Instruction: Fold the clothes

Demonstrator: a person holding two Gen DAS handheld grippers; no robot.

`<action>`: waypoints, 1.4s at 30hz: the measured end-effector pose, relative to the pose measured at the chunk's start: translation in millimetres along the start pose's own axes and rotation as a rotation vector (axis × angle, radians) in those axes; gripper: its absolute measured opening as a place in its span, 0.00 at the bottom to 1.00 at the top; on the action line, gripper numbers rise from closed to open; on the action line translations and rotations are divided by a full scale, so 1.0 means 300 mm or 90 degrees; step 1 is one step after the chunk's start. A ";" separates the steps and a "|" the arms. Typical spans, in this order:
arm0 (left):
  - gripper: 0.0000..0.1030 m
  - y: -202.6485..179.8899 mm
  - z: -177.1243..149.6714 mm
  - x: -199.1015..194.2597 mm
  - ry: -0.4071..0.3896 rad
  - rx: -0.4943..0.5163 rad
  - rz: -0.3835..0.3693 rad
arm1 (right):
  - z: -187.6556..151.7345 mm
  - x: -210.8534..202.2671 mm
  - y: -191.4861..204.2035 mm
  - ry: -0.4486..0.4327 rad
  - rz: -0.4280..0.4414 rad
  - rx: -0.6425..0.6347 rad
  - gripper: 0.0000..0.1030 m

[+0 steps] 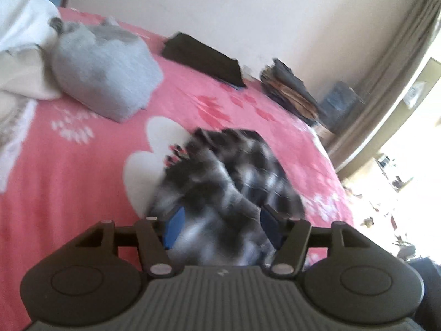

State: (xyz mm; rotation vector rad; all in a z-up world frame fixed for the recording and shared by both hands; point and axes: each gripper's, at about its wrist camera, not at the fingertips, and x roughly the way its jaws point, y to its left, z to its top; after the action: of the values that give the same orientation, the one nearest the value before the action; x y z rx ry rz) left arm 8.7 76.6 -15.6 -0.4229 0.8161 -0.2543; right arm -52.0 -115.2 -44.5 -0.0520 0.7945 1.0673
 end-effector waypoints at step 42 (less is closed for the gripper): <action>0.21 0.113 -0.056 0.178 0.042 -0.009 -0.158 | -0.050 -0.287 -0.289 -0.125 0.025 0.194 0.07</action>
State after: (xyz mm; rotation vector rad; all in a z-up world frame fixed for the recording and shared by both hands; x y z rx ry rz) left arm 33.5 82.1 -75.9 -0.5311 0.8305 -0.4948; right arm -11.7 -231.0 -31.9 0.3228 0.7731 0.9614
